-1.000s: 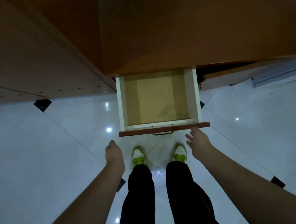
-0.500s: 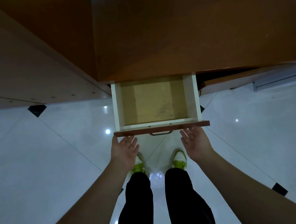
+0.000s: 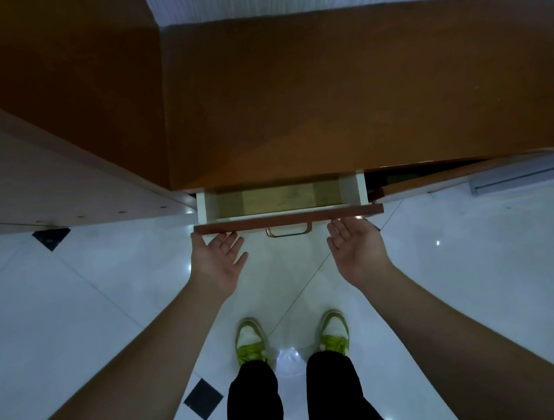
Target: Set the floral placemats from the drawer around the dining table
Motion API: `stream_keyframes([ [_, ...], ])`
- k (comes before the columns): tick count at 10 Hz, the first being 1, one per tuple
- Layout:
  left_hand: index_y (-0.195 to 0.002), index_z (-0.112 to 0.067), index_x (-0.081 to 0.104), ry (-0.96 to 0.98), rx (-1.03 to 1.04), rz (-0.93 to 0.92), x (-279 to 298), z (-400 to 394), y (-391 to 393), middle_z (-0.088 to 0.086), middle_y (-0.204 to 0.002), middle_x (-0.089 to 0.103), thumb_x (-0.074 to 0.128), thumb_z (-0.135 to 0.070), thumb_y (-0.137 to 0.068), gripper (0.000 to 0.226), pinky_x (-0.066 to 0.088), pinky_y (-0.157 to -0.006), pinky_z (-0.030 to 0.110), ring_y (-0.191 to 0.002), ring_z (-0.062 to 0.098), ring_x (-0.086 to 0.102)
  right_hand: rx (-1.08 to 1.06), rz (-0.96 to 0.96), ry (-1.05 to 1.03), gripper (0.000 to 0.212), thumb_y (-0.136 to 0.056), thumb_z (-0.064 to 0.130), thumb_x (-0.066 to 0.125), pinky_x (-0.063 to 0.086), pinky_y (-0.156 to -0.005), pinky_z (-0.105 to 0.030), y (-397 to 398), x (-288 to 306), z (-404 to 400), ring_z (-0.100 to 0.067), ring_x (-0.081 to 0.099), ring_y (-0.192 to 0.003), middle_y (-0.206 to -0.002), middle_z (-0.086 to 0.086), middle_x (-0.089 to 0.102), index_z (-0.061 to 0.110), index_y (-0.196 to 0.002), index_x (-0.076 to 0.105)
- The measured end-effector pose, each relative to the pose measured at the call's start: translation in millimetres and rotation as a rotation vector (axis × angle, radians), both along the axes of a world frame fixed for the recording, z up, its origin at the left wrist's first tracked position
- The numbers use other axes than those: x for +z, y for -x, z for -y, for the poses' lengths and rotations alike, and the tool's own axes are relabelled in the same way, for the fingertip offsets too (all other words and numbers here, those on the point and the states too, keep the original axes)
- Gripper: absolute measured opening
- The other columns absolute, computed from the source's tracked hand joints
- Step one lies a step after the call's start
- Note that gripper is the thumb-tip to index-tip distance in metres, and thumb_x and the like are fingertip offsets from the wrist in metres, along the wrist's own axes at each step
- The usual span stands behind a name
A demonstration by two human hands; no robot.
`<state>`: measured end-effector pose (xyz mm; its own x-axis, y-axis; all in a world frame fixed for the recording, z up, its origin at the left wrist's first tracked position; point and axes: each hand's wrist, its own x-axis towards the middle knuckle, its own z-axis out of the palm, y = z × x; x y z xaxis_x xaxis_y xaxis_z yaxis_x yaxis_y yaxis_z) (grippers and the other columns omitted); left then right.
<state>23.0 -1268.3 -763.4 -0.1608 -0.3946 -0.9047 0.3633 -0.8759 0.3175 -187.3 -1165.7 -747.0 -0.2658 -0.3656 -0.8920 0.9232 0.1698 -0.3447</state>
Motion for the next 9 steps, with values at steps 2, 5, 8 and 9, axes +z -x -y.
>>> stream_keyframes([
  [2, -0.155, -0.007, 0.020, 0.014, -0.033, -0.040, -4.2, 26.9, 10.0, 0.011, -0.159, 0.030, 0.015, -0.065, -0.099, 0.081, 0.016, -0.121, 0.044, -0.147, 0.026, 0.026, -0.027, 0.019, 0.035, 0.044, -0.097, 0.003, 0.035, 0.021, -0.120, -0.033, 10.3, -9.6, 31.7, -0.018, 0.045, -0.134, -0.140, -0.006, 0.054, 0.006, -0.139, 0.050],
  [5, -0.154, -0.011, 0.024, 0.061, -0.024, -0.091, -3.6, 51.2, 26.0, 0.008, -0.158, 0.033, 0.012, -0.065, -0.098, 0.079, 0.019, -0.119, 0.051, -0.146, 0.024, 0.029, -0.081, 0.007, 0.089, 0.049, -0.095, -0.002, 0.035, 0.034, -0.113, -0.034, 26.5, -15.0, 68.0, -0.021, 0.054, -0.126, -0.137, -0.008, 0.058, 0.011, -0.141, 0.048],
  [8, -0.153, -0.012, 0.028, 0.097, -0.129, -0.045, -7.1, 59.6, 24.2, 0.008, -0.158, 0.033, 0.010, -0.064, -0.099, 0.077, 0.015, -0.121, 0.048, -0.146, 0.023, 0.028, -0.040, 0.010, -0.050, 0.059, -0.088, -0.016, 0.028, 0.030, -0.116, -0.040, 39.0, -15.8, 77.3, -0.027, 0.053, -0.127, -0.137, -0.014, 0.055, 0.006, -0.141, 0.041],
  [9, -0.153, -0.013, 0.030, 0.142, -0.305, 0.002, 5.0, 48.7, 25.3, 0.006, -0.157, 0.035, 0.012, -0.064, -0.099, 0.076, 0.016, -0.121, 0.047, -0.146, 0.020, 0.029, 0.163, -0.071, -0.148, 0.043, -0.095, -0.005, 0.034, 0.034, -0.113, -0.040, 34.5, -11.1, 70.0, -0.026, 0.054, -0.126, -0.133, -0.014, 0.059, 0.006, -0.134, 0.047],
])
